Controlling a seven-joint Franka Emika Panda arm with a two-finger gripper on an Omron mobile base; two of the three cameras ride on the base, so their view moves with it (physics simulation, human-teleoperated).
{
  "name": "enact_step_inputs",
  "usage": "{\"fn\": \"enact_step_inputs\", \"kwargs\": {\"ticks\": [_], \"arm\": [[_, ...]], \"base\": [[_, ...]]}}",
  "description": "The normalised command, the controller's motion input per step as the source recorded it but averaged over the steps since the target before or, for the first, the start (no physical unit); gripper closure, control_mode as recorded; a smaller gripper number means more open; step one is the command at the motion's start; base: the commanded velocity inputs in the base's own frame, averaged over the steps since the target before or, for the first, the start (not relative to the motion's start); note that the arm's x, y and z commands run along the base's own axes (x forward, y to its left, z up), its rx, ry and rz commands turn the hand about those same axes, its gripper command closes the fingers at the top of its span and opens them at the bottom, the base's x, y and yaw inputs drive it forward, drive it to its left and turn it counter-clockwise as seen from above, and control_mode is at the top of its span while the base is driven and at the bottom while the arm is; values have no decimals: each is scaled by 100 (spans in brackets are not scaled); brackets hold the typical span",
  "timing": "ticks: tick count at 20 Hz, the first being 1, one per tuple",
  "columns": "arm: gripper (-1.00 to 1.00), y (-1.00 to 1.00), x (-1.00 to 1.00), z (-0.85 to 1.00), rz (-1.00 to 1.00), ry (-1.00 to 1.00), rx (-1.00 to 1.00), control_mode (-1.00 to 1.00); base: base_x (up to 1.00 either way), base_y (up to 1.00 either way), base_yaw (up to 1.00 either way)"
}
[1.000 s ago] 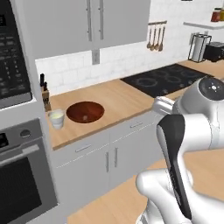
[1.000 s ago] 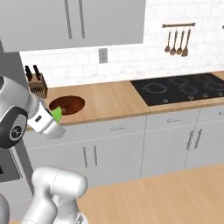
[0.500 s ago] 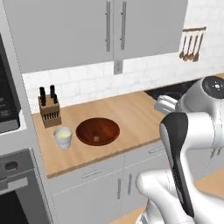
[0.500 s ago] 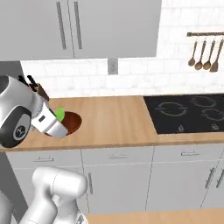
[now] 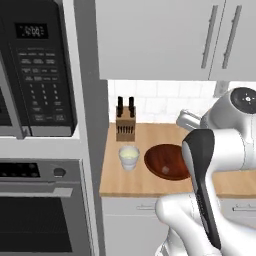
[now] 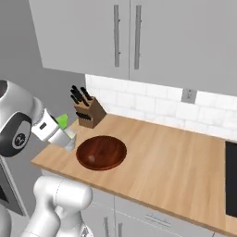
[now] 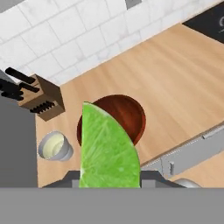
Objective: Grab a lemon wedge from the fridge and one ice cube from the ice bowl, and put them in the glass of lemonade.
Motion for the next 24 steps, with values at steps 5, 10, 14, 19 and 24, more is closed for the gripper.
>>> {"fn": "enact_step_inputs", "kwargs": {"ticks": [5, 10, 14, 19, 24], "arm": [[100, 0, 0, 0, 0, 0, 0, 100], [100, -1, 21, -9, 11, 8, 1, -100], [100, -1, 15, 0, 1, 0, 0, -100], [100, 1, 12, -44, 4, 14, 0, -100], [100, 21, 20, -65, 5, 25, 5, -100]], "base": [[64, -3, 63], [0, 0, 0], [0, 0, 0], [0, 0, 0], [0, 0, 0]]}}
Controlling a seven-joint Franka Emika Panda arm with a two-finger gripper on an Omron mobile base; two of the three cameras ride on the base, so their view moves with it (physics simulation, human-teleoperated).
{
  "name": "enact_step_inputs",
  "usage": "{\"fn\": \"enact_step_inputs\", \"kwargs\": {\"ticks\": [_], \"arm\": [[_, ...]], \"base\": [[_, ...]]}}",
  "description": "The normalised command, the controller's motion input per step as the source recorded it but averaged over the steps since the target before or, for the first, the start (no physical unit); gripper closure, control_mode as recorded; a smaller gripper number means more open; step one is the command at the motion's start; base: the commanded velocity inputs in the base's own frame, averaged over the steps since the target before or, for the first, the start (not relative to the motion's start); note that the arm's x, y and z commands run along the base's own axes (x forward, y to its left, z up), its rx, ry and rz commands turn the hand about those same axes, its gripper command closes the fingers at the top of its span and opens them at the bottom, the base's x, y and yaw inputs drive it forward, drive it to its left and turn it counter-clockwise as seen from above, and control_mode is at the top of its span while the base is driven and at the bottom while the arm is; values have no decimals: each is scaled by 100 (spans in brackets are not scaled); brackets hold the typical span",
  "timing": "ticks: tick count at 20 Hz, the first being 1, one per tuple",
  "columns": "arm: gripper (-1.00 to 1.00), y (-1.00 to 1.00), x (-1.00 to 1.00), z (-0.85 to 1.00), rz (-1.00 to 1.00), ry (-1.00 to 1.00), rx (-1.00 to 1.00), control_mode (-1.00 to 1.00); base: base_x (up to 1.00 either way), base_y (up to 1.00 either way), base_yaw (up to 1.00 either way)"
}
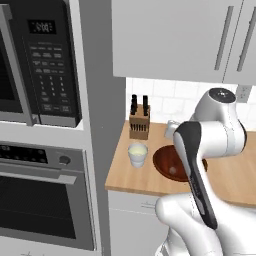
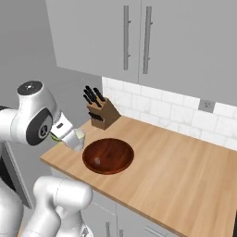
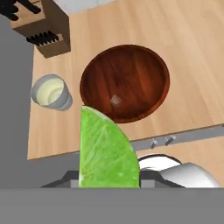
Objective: Grab a lemon wedge from the fridge and one ice cube from the ice bowl, and put them in the glass of lemonade.
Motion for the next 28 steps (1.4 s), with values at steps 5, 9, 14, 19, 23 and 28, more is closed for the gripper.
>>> {"fn": "enact_step_inputs", "kwargs": {"ticks": [5, 9, 14, 19, 23, 28], "arm": [[100, 20, 18, -38, 0, 15, 23, -100], [100, 40, 10, -14, -14, 2, 28, -100], [100, 32, 21, -8, -37, -3, 23, -100], [100, 5, 18, -22, -51, -2, 26, -100], [100, 0, 13, -30, -48, 10, 41, -100], [100, 6, 29, -12, -44, 16, 49, -100]], "base": [[0, 0, 0], [0, 0, 0], [0, 0, 0], [0, 0, 0], [0, 0, 0], [0, 0, 0]]}}
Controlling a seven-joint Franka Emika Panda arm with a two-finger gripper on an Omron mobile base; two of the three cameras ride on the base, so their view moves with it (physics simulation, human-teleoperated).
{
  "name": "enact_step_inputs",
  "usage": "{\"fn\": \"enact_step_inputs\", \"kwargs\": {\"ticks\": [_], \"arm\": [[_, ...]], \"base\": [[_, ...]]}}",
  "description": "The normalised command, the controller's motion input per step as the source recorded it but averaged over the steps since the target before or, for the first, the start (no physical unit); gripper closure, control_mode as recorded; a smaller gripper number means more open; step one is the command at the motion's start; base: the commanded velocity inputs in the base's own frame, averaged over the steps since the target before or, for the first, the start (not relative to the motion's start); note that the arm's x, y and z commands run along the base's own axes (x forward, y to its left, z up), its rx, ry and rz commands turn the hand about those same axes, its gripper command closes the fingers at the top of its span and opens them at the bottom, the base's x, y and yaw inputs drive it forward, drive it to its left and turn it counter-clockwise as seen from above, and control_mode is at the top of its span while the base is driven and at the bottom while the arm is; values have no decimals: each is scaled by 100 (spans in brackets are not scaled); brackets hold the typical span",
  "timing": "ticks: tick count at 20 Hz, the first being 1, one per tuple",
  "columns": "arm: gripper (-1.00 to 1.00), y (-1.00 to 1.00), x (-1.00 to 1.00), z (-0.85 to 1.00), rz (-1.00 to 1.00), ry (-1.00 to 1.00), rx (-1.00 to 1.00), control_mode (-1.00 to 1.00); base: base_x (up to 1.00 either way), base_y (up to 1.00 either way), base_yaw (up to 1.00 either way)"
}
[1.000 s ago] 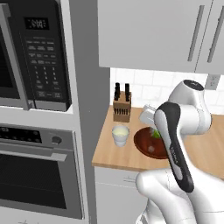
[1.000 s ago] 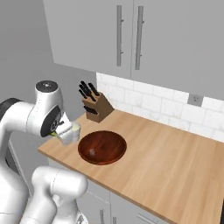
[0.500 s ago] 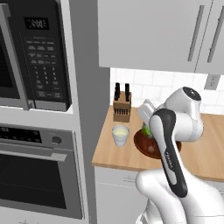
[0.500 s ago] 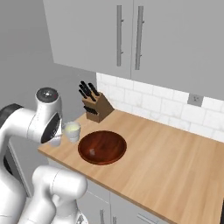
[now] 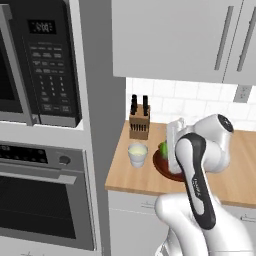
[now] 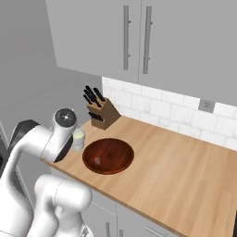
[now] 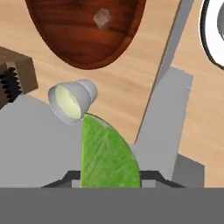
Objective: Grab a lemon wedge from the fridge and one ice cube from the ice bowl, and put them in the glass of lemonade.
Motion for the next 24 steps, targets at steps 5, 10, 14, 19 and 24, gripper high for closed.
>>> {"fn": "enact_step_inputs", "kwargs": {"ticks": [5, 10, 14, 19, 24], "arm": [[100, 17, 61, -2, -35, 10, 45, -100], [100, 25, 59, -13, -39, 11, 39, -100], [100, 13, 44, -2, -39, 19, 34, -100], [100, -8, 43, 0, -16, 26, 27, -100], [100, -4, 42, 0, 0, 33, 21, -100]], "base": [[0, 0, 0], [0, 0, 0], [0, 0, 0], [0, 0, 0], [0, 0, 0]]}}
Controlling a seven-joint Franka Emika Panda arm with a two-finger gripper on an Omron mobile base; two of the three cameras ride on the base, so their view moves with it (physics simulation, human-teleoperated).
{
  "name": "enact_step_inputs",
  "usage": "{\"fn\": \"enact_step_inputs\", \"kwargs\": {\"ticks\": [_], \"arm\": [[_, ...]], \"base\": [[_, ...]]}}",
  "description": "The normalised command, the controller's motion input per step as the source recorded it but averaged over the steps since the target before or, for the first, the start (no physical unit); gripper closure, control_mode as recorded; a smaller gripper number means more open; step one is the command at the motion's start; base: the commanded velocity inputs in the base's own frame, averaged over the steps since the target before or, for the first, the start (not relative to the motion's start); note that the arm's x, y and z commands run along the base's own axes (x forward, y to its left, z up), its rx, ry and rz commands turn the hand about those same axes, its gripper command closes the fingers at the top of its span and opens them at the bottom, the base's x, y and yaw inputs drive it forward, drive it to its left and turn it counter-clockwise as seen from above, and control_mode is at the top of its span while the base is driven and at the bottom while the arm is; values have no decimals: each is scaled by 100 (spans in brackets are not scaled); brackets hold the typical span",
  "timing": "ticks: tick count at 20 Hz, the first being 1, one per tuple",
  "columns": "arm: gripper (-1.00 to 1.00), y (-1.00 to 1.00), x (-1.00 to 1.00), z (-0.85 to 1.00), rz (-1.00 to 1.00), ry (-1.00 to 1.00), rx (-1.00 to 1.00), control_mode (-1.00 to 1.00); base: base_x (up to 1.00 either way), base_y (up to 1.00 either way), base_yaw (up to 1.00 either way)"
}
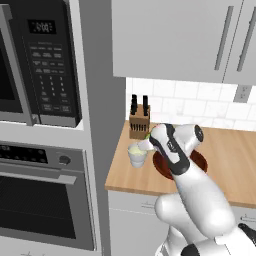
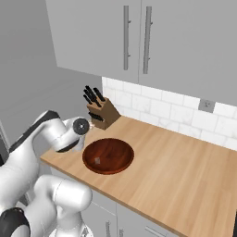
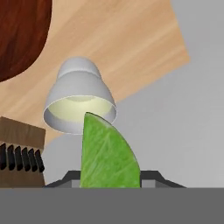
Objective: Grab a lemon wedge from the fridge and one ice cube from the ice bowl, and put them in the glass of lemonade.
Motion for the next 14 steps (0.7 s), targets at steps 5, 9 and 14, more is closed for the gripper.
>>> {"fn": "enact_step_inputs", "kwargs": {"ticks": [5, 9, 14], "arm": [[100, 0, 32, -13, 1, 12, 8, -100], [100, 6, 19, -25, 7, 0, 0, -100], [100, 27, 5, -31, 7, -6, 0, -100]], "base": [[0, 0, 0], [0, 0, 0], [0, 0, 0]]}}
